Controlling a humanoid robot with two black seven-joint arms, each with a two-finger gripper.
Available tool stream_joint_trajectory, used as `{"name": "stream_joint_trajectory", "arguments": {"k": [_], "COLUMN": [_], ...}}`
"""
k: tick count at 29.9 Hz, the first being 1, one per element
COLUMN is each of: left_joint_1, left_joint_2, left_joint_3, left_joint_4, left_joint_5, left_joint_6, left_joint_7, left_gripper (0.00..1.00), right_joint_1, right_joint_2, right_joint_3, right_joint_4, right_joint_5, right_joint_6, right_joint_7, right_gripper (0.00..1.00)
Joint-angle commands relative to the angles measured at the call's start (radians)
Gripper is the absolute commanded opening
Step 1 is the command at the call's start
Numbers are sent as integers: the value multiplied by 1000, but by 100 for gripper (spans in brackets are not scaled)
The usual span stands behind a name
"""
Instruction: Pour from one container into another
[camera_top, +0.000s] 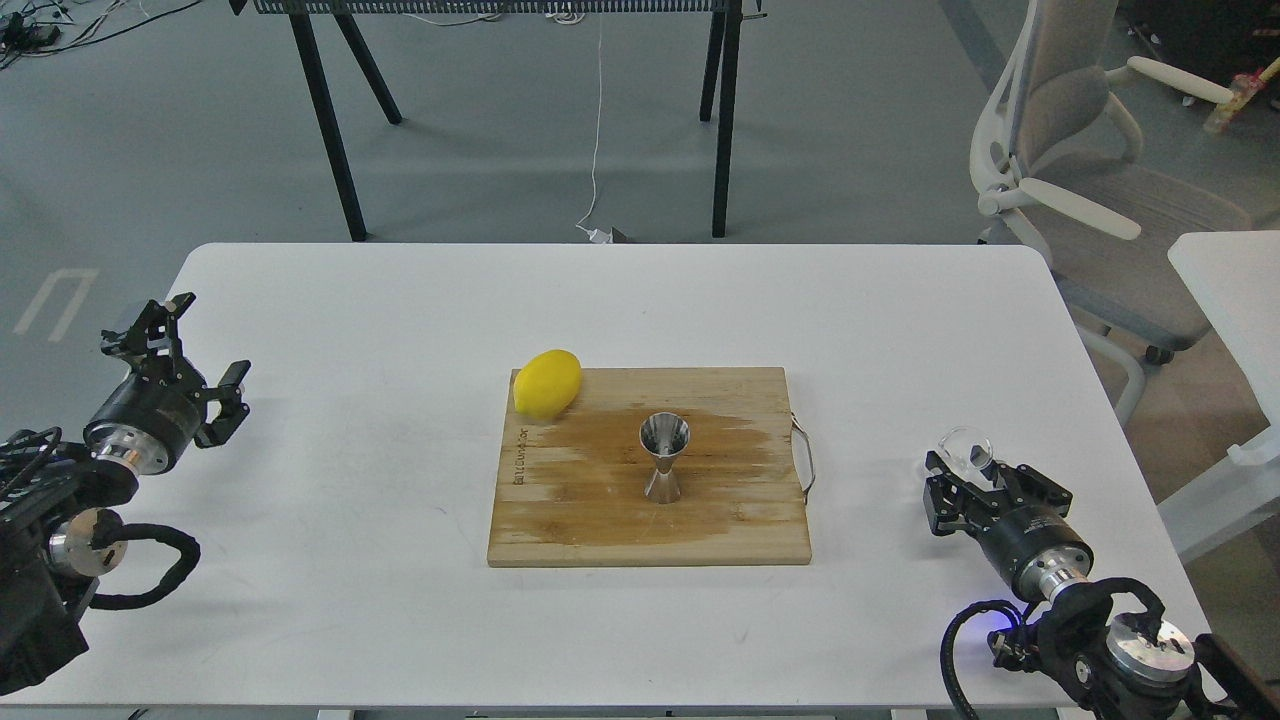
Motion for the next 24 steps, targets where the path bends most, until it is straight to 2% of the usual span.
{"name": "stream_joint_trajectory", "arguments": {"k": [1,10,14,18,24], "left_joint_1": [0,0,0,0,0], "left_joint_2": [-2,-2,-2,-2,-2], "left_joint_3": [0,0,0,0,0], "left_joint_4": [0,0,0,0,0], "left_joint_5": [-2,0,-2,-2,0], "left_joint_6": [0,0,0,0,0], "left_joint_7": [0,0,0,0,0], "left_gripper": [99,99,99,99,99], "right_joint_1": [0,-3,-3,-3,-3], "right_joint_2": [2,2,2,2,2], "right_joint_3": [0,-2,-3,-5,-12], "right_joint_4": [0,0,3,5,6], "right_joint_5": [0,0,0,-3,-8], "right_joint_6": [5,1,2,7,24], "right_joint_7": [1,6,6,6,8], "right_gripper": [99,94,72,40,4]}}
